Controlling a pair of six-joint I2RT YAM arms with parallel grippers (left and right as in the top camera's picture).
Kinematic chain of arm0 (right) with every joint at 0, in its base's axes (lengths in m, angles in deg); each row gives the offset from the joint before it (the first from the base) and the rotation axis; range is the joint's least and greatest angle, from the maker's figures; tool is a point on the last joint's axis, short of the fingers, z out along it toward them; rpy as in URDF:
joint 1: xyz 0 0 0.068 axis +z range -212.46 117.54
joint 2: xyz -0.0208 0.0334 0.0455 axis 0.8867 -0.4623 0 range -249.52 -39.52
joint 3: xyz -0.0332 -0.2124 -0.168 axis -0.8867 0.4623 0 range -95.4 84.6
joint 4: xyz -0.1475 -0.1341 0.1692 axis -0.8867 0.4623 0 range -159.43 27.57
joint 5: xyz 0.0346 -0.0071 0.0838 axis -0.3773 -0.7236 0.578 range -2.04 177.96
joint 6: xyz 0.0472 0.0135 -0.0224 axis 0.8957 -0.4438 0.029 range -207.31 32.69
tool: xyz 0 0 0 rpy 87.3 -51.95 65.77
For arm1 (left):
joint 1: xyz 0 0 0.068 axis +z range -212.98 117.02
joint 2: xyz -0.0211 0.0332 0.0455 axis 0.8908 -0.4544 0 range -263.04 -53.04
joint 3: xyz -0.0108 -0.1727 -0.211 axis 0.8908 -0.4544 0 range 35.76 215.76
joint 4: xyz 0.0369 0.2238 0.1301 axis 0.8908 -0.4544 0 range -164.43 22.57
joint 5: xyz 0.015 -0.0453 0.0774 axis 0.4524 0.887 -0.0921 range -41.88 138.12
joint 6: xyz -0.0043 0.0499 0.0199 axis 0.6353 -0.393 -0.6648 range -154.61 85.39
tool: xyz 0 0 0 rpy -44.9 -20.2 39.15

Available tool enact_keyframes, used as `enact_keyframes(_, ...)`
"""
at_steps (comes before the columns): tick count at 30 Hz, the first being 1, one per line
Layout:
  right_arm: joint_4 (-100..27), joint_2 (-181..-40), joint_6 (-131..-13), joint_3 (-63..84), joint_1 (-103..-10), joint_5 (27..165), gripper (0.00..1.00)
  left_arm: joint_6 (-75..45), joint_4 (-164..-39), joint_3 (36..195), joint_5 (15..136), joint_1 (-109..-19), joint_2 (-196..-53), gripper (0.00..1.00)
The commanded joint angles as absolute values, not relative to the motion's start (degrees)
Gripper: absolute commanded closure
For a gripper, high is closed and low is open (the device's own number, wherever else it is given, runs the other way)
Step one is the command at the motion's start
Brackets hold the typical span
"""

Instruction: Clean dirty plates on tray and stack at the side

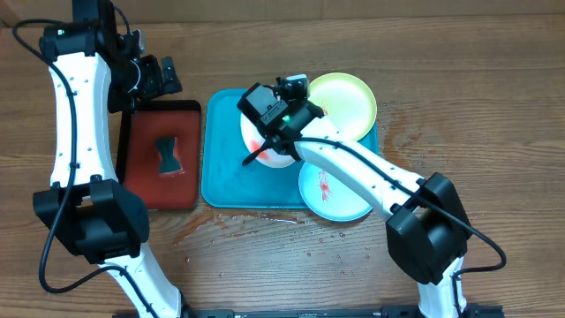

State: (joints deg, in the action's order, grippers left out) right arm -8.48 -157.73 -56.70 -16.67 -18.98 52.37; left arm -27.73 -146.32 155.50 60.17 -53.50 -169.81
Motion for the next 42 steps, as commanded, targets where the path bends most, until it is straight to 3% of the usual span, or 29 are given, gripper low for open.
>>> enact_keyframes(1, -8.85, -155.11, -56.24, -18.66, -18.67, 45.55, 0.96, -28.19, -146.63, 156.75, 61.55, -54.00, -169.49, 0.00)
enact_keyframes(12, -10.23, -150.67, -56.17, -18.66, -14.48, 21.39, 0.96, -28.17, -146.76, 156.73, 61.70, -54.03, -169.51, 0.00)
enact_keyframes(15, -10.53, -149.95, -56.22, -18.66, -12.79, 22.14, 0.96, -28.17, -146.76, 156.73, 61.70, -54.03, -169.49, 0.00)
enact_keyframes(21, -8.85, -149.99, -56.19, -18.09, -14.00, 51.82, 0.96, -28.19, -147.13, 156.73, 61.68, -54.03, -169.51, 0.00)
enact_keyframes(29, -9.96, -150.32, -58.84, -16.32, -24.73, 83.10, 0.96, -28.17, -147.37, 156.73, 61.72, -54.03, -169.51, 0.00)
enact_keyframes(37, -16.48, -150.36, -59.67, -7.06, -28.49, 93.15, 0.96, -28.19, -147.94, 156.73, 62.16, -54.14, -169.51, 0.00)
enact_keyframes(42, -21.48, -150.67, -55.65, -1.90, -28.57, 94.03, 0.96, -28.21, -148.86, 156.75, 64.19, -56.17, -169.49, 0.14)
